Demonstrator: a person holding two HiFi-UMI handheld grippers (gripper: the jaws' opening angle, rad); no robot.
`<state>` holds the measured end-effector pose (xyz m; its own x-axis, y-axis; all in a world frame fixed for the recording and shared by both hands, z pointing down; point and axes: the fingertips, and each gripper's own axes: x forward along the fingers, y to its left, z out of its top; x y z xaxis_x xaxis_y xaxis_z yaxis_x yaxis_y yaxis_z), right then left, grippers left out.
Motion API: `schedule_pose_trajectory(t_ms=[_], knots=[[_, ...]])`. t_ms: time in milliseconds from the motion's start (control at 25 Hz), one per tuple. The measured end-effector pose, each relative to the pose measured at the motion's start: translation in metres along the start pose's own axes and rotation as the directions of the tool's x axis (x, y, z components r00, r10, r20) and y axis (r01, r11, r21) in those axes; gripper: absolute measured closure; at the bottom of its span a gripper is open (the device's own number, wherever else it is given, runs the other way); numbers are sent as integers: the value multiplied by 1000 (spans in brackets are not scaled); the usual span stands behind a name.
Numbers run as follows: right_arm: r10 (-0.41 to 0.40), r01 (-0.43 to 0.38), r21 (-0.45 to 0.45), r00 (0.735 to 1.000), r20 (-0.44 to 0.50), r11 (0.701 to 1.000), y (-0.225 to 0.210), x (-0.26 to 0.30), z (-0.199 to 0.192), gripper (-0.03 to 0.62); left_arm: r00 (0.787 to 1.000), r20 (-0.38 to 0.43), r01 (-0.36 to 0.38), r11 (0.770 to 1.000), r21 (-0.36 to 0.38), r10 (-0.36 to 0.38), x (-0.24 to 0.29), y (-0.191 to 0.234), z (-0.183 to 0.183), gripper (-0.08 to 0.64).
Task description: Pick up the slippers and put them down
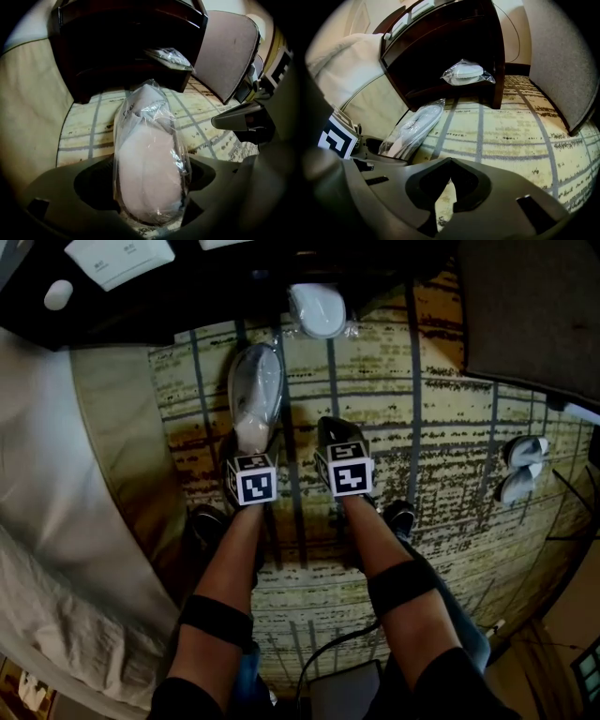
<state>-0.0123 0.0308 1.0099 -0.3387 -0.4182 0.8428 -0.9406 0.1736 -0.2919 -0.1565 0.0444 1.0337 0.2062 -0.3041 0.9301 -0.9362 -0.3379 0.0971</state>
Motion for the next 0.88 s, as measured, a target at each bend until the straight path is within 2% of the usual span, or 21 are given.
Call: schedule_pose_trajectory(t_ms=[320, 360, 680, 880], knots=[[9, -10, -17, 999, -31, 1000, 23, -38, 15, 591, 998, 46, -32, 999, 9, 32, -65, 3, 20, 180], [10, -10, -20, 999, -33, 1000, 25, -44, 19, 591, 998, 57, -39, 999, 9, 38, -75, 3, 26, 244], [-1, -1, -40, 999, -52, 999, 32, -81, 45, 591, 996, 57, -61, 998, -12, 62, -124, 11, 47, 268], [3, -6, -54, 998, -60, 999, 37, -97, 49, 591, 995, 77, -71, 997, 5, 70, -145, 11, 65, 276]])
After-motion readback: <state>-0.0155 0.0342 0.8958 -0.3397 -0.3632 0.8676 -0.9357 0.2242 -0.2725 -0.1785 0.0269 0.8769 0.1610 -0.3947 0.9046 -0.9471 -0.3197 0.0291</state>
